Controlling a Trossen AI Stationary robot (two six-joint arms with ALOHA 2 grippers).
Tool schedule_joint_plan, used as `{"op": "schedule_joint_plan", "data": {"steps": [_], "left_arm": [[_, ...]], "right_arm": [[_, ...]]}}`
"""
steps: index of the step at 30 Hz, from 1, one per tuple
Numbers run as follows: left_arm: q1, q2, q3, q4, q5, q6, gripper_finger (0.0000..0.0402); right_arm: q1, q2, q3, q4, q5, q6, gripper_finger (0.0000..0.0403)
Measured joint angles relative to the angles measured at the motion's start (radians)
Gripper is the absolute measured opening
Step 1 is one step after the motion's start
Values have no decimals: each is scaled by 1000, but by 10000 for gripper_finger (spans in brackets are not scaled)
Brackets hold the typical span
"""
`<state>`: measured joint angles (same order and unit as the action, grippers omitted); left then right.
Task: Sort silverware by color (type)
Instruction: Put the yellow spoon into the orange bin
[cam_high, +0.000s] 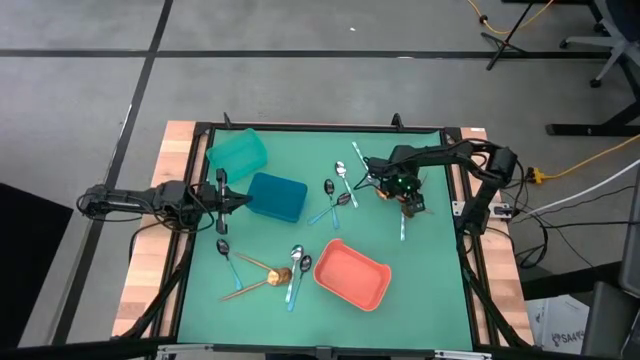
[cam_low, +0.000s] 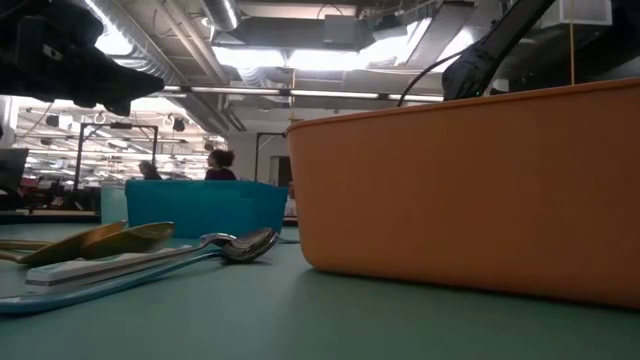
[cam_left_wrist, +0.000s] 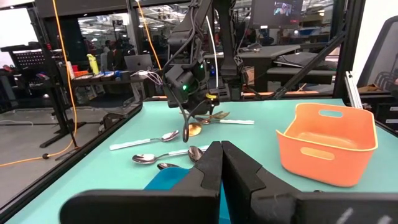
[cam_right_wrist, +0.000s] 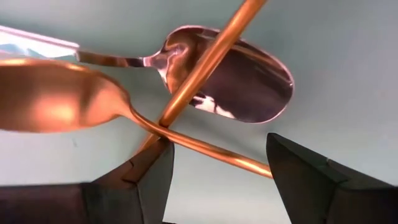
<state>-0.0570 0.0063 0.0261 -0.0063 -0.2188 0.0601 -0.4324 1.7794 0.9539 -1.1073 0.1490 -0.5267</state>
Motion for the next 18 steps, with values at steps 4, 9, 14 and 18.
{"op": "schedule_joint_plan", "data": {"steps": [4,9,14,18], "left_arm": [[0,0,0,0,0,0,0],[0,0,0,0,0,0,0],[0,0,0,0,0,0,0],[0,0,0,0,0,0,0]], "right_arm": [[0,0,0,14,0,8,229],[0,0,0,17,-1,8,185],[0,0,0,18,-3,7,142],[0,0,0,18,-3,7,113]]}}
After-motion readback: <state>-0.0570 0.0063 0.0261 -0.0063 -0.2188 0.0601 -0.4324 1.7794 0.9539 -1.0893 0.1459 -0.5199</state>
